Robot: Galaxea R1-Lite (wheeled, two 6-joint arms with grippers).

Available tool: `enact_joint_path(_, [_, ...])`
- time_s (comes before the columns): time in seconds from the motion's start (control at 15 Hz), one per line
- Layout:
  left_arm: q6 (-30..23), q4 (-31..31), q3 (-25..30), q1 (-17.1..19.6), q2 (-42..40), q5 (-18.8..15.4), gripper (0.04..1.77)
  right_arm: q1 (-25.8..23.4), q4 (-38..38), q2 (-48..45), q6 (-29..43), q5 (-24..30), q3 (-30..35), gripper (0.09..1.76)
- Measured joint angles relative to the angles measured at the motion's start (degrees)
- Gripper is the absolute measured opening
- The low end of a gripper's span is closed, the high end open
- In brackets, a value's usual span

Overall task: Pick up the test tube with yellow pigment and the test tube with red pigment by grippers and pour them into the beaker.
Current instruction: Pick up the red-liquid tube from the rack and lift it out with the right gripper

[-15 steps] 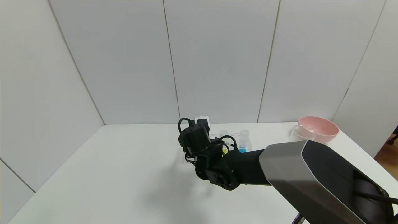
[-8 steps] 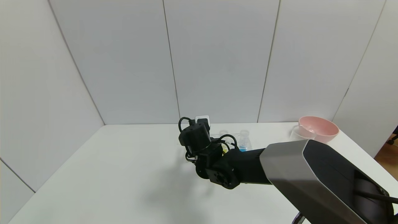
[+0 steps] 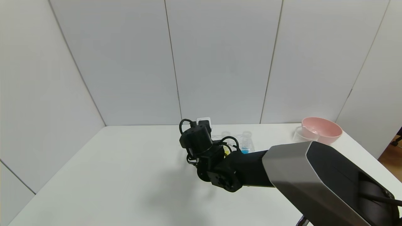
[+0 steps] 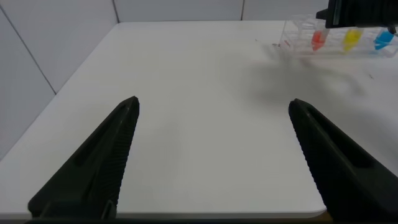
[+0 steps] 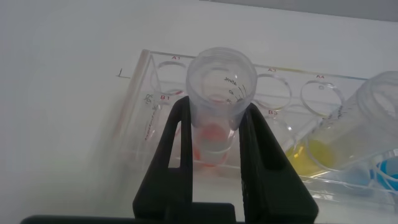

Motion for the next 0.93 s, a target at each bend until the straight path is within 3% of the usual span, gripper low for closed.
enact_joint_path(0.73, [0.02, 0.00, 0.00, 0.00, 0.00, 0.02, 1.72, -0.26, -0.02, -0.77, -0.13, 0.02, 0.45, 0.50])
enact_joint_path(0.93, [0.00, 0.00, 0.00, 0.00, 0.00, 0.02, 1.72, -0.61, 0.06, -3.63, -3.29, 0.11, 0.52, 0.50])
